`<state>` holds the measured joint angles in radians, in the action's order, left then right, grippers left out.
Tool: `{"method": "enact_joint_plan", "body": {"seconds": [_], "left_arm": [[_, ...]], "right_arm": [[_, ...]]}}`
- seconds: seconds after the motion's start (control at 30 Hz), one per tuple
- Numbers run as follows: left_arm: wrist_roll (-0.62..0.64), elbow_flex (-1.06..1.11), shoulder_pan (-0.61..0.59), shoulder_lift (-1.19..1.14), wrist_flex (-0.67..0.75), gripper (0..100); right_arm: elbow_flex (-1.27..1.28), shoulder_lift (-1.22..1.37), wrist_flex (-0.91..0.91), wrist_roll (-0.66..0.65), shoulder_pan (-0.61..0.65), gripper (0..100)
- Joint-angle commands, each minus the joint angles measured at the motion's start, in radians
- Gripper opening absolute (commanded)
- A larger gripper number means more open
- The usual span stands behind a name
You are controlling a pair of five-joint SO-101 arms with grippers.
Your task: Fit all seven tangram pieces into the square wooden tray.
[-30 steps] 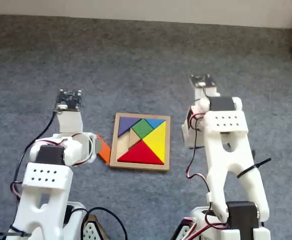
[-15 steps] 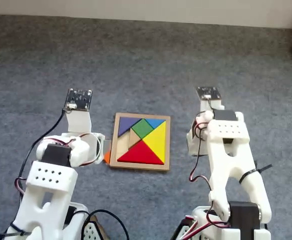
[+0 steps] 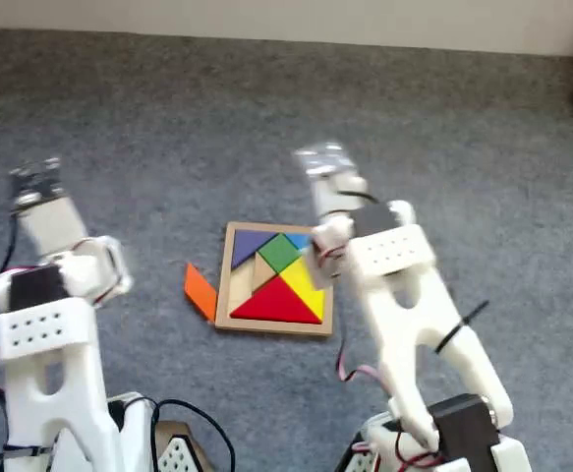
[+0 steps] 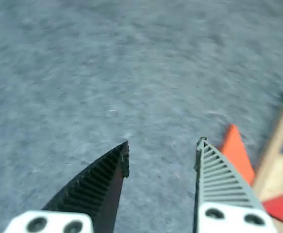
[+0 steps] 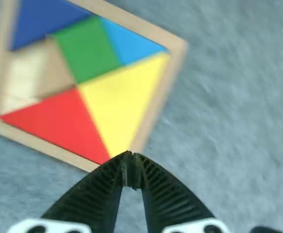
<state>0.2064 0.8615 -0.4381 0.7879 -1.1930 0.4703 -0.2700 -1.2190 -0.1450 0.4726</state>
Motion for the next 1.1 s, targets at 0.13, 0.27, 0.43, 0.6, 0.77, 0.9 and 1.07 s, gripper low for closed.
{"method": "enact_joint_plan", "body": {"seconds": [0.13,0.27,0.43,0.6,0.77,0.9,1.07], "left_arm": [[0.006,-0.001,-0.236,-0.004,0.005,23],[0.006,0.070,-0.243,-0.004,0.077,23],[0.006,0.108,-0.285,-0.004,0.129,23],[0.008,0.110,-0.337,-0.004,0.132,23],[0.008,0.111,-0.331,-0.004,0.132,23],[0.008,0.111,-0.331,-0.004,0.132,23],[0.008,0.111,-0.331,-0.004,0.132,23]], "right_arm": [[-0.088,0.001,0.074,-0.003,0.349,15.0],[-0.214,0.134,0.077,-0.003,0.449,23.5],[-0.427,0.374,0.070,-0.003,0.492,23.5],[-0.598,0.555,0.070,-0.003,0.492,23.5],[-0.690,0.682,0.070,-0.003,0.495,23.5],[-0.723,0.766,0.070,-0.003,0.496,23.5],[-0.756,0.842,0.070,-0.005,0.496,23.5]]}}
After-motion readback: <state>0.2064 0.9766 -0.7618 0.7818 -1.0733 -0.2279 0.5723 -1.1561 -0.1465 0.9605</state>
